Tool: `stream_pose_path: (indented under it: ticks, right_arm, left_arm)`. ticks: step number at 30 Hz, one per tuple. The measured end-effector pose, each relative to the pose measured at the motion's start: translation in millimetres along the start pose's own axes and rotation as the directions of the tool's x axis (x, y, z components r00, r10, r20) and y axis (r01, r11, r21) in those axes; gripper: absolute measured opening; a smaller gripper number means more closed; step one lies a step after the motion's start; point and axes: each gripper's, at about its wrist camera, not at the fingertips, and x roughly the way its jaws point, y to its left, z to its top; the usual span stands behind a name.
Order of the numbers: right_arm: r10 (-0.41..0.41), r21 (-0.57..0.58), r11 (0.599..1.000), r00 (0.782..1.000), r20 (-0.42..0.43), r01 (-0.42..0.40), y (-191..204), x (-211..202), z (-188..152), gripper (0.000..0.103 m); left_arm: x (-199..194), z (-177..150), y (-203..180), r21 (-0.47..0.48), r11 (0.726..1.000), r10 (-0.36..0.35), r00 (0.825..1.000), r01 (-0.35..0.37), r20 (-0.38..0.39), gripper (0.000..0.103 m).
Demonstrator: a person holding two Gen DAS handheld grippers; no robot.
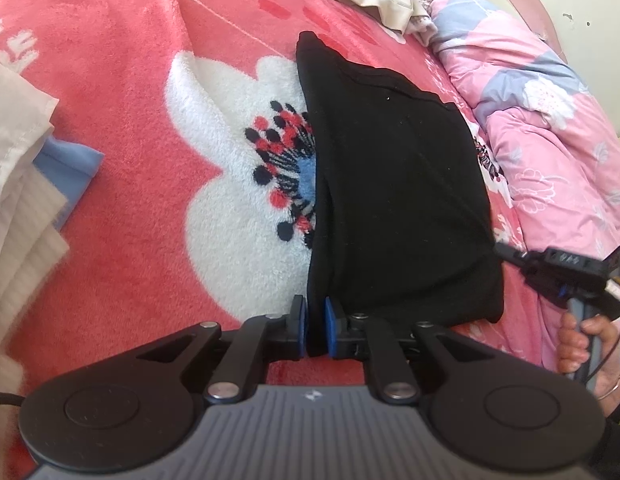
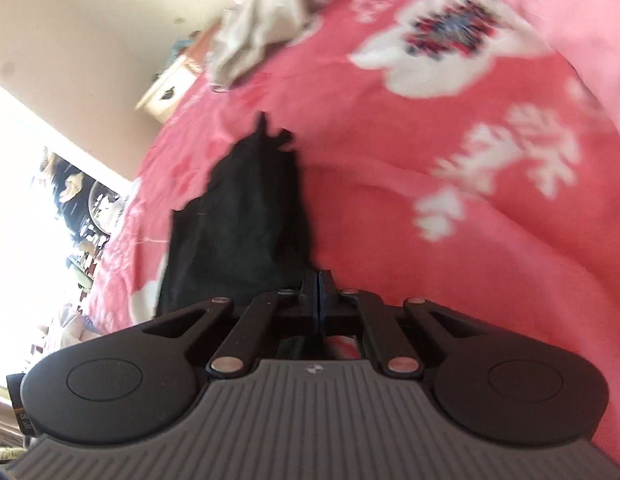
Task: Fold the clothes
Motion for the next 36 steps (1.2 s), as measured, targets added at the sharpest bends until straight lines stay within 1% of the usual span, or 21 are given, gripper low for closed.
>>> stream_pose_path:
  ticks: [3, 4, 6, 7, 9, 11, 12, 13, 15, 17, 19, 20, 22, 25, 27, 29, 30, 32, 33, 34, 36]
  right_arm:
    - [-0.027, 0.007, 1.0, 0.999, -0.021, 0.027, -5.9, 2.3, -6.2, 0.0]
    - [-0.044, 0.01, 0.999, 0.999, -0.012, 0.044, -3.5, -1.2, -6.6, 0.004]
    - [-0.014, 0.062, 0.998, 1.0, -0.006, 0.015, -4.6, -11.4, -5.7, 0.005]
    - [0.003, 0.092, 0.996, 1.0, -0.006, -0.002, -5.9, -17.1, -5.6, 0.008]
    - [0.045, 0.116, 0.992, 0.998, -0.041, -0.04, -5.9, -26.0, -6.8, 0.015]
    - [0.094, 0.156, 0.985, 0.989, -0.114, -0.076, -7.9, -31.3, -10.6, 0.041]
    - [0.125, 0.207, 0.974, 0.979, -0.163, -0.09, -11.2, -30.8, -14.5, 0.046]
    - [0.164, 0.263, 0.959, 0.965, -0.203, -0.108, -15.2, -29.9, -19.8, 0.047]
    - [0.221, 0.344, 0.93, 0.944, -0.245, -0.128, -20.5, -27.7, -33.2, 0.051]
    - [0.214, 0.351, 0.93, 0.939, -0.27, -0.111, -21.1, -19.4, -43.5, 0.056]
    - [0.19, 0.347, 0.934, 0.939, -0.287, -0.083, -21.9, -8.3, -51.3, 0.056]
    - [0.198, 0.364, 0.927, 0.939, -0.282, -0.087, -23.3, -1.9, -52.5, 0.056]
    - [0.226, 0.404, 0.908, 0.942, -0.247, -0.112, -23.9, 6.3, -49.1, 0.056]
    - [0.222, 0.362, 0.921, 0.958, -0.182, -0.144, -16.8, 9.3, -35.9, 0.053]
    - [0.227, 0.377, 0.914, 0.958, -0.175, -0.148, -18.5, 13.2, -33.5, 0.048]
    - [0.233, 0.386, 0.91, 0.956, -0.176, -0.151, -20.5, 15.3, -34.8, 0.041]
    - [0.238, 0.392, 0.907, 0.956, -0.174, -0.154, -21.5, 16.1, -35.7, 0.039]
    - [0.24, 0.391, 0.906, 0.956, -0.167, -0.159, -21.4, 17.1, -36.8, 0.026]
    - [0.247, 0.389, 0.906, 0.955, -0.166, -0.167, -20.9, 17.9, -37.4, 0.022]
    - [0.256, 0.387, 0.905, 0.953, -0.163, -0.177, -20.7, 18.5, -37.3, 0.015]
    - [0.264, 0.38, 0.905, 0.953, -0.149, -0.192, -20.7, 17.4, -34.8, 0.012]
  left_arm:
    - [-0.1, 1.1, -0.5, 0.003, 1.0, 0.001, 1.0, -0.001, -0.007, 0.013]
    - [-1.0, 1.3, 0.0, -0.004, 1.0, -0.003, 1.0, 0.003, -0.009, 0.013]
    - [-3.7, 1.6, 2.2, -0.029, 0.999, -0.015, 1.0, 0.015, -0.013, 0.014]
    - [-5.1, 1.7, 3.4, -0.043, 0.999, -0.023, 1.0, 0.022, -0.014, 0.016]
    - [-8.0, 1.5, 5.8, -0.067, 0.997, -0.038, 0.999, 0.037, -0.018, 0.021]
    - [-9.7, 1.1, 7.9, -0.088, 0.995, -0.058, 0.998, 0.054, -0.035, 0.027]
    - [-10.6, 0.5, 8.4, -0.096, 0.993, -0.067, 0.997, 0.062, -0.042, 0.028]
    - [-11.6, -0.2, 8.8, -0.103, 0.992, -0.076, 0.996, 0.07, -0.049, 0.033]
    - [-12.3, -2.0, 8.1, -0.102, 0.991, -0.097, 0.993, 0.091, -0.061, 0.042]
    - [-10.0, -2.7, 5.9, -0.086, 0.992, -0.101, 0.992, 0.095, -0.073, 0.048]
    - [-6.0, -1.8, 3.1, -0.082, 0.993, -0.097, 0.992, 0.09, -0.083, 0.049]
    - [-4.3, -0.6, 1.5, -0.082, 0.992, -0.099, 0.991, 0.092, -0.087, 0.05]
    - [-1.8, 1.1, -1.7, -0.074, 0.993, -0.102, 0.991, 0.096, -0.082, 0.05]
    - [4.9, 3.7, -3.0, -0.081, 0.992, -0.1, 0.992, 0.094, -0.076, 0.046]
    - [9.8, 5.6, -3.5, -0.095, 0.991, -0.101, 0.992, 0.094, -0.077, 0.041]
    - [12.8, 7.1, -5.1, -0.088, 0.992, -0.097, 0.992, 0.09, -0.075, 0.028]
    - [13.9, 7.5, -5.3, -0.085, 0.992, -0.095, 0.993, 0.089, -0.072, 0.024]
    - [15.3, 8.1, -4.9, -0.09, 0.992, -0.1, 0.993, 0.094, -0.065, 0.014]
    - [15.6, 8.2, -4.2, -0.099, 0.99, -0.107, 0.992, 0.1, -0.061, 0.013]
    - [14.4, 8.6, -4.6, -0.101, 0.989, -0.109, 0.993, 0.103, -0.052, 0.011]
    - [9.2, 9.6, -6.1, -0.108, 0.987, -0.121, 0.992, 0.117, -0.029, 0.01]
